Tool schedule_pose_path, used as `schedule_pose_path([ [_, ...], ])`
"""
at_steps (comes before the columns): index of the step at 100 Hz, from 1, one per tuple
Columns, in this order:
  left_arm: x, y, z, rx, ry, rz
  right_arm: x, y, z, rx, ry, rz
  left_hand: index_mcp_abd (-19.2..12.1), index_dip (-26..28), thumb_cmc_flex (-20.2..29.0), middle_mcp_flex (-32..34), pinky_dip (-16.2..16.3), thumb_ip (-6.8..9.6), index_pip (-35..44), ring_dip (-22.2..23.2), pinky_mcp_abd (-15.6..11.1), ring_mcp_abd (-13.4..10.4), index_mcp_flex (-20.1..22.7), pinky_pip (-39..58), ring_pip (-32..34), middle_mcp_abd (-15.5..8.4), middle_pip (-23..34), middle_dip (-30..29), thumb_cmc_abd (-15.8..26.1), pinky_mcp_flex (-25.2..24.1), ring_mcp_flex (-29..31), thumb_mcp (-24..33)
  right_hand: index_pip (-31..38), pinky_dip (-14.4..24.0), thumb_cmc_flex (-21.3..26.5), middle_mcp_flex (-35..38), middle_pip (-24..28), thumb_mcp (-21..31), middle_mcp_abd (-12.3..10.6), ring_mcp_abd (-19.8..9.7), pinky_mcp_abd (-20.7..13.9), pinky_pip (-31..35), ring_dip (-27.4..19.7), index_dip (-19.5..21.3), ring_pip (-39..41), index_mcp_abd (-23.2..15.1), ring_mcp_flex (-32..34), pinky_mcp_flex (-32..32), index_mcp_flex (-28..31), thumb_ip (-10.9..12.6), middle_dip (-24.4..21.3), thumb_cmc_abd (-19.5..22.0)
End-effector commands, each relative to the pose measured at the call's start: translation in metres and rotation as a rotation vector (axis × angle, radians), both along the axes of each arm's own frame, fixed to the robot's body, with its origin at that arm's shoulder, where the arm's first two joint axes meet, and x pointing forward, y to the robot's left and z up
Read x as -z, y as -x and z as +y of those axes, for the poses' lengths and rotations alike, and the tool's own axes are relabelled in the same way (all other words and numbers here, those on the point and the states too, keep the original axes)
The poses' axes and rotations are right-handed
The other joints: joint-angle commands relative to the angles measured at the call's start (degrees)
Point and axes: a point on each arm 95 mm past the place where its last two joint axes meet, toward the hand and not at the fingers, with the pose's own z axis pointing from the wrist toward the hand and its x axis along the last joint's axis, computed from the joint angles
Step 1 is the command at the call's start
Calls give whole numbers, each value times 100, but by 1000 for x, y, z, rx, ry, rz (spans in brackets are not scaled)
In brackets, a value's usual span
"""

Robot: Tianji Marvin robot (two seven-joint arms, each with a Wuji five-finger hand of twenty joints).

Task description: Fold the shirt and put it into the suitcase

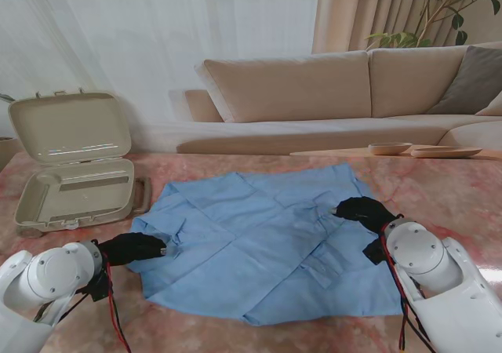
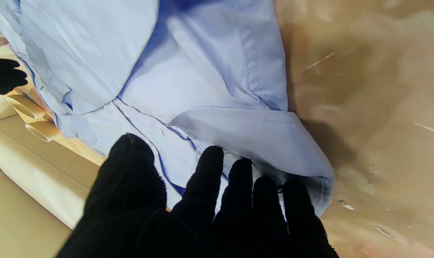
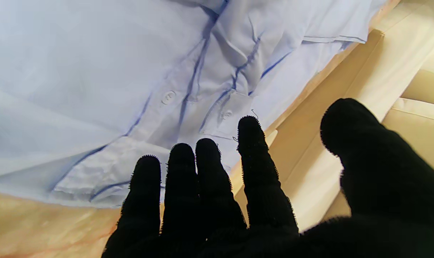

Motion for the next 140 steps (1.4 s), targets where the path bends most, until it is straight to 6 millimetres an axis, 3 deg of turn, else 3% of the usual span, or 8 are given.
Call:
schedule_pose_path([
  [1,26,14,11,-31,-27,84,14,6,-1,-8,-2,65,-71,55,49,73,-17,-80,54,-25,2215,2039,-7,-128,42,843,159,90,115,11,105,-178,98,91,-182,-92,20,85,-113,-88,-60,-22,12,81,-29,-165,-174,-48,6,95,69,-43],
  [75,27,5,8,-16,48,60,43,41,-20,-22,-22,217,-90,54,141,90,-27,-86,125,-25,2180,1959,59,-30,78,806,224,95,51,26,137,-174,66,223,159,-152,132,-495,-57,-50,-36,64,78,108,40,-33,-128,10,-16,138,148,293],
  [110,20,16,7,-37,92,35,22,62,-22,-75,9,169,-91,47,162,88,-49,-84,144,-30,2177,1966,66,5,88,811,236,88,45,26,142,-172,90,232,-14,-80,146,-300,-51,61,149,106,73,109,126,-135,-108,161,41,148,124,167],
  [140,-5,22,0,-70,158,-50,-10,63,-17,-87,29,44,-83,37,173,129,-52,-84,144,-35,2192,2008,98,73,98,835,226,77,48,32,167,-172,28,215,-2,-61,-89,-317,-28,71,149,88,17,71,-32,-92,-133,115,-7,106,60,224],
])
